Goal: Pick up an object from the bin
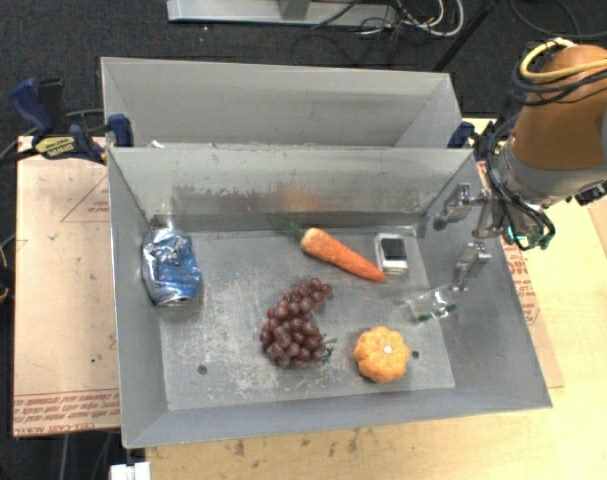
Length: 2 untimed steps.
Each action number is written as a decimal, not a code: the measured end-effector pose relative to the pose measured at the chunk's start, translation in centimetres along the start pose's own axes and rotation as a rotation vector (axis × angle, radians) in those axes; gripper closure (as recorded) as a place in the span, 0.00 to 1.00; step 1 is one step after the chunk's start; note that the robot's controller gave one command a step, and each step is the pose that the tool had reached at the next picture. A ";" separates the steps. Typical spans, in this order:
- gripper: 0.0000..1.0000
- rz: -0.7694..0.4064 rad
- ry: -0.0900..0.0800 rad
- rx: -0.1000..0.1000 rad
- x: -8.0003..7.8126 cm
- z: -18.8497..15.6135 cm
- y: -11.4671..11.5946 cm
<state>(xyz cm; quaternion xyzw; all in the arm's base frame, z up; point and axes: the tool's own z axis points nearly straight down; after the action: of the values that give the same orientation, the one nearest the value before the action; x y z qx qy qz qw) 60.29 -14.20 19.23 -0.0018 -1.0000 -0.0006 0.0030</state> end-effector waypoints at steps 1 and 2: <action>0.00 -0.003 -0.008 0.001 -0.2 -0.5 0.1; 0.00 -0.011 -0.014 0.002 -2.7 5.7 4.8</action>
Offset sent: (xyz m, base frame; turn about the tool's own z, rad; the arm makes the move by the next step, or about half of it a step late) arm 0.0475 0.0941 -0.1223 -0.0209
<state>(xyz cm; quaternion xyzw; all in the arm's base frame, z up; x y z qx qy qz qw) 62.99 -9.45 13.52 0.0035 -1.0000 0.0005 -0.0041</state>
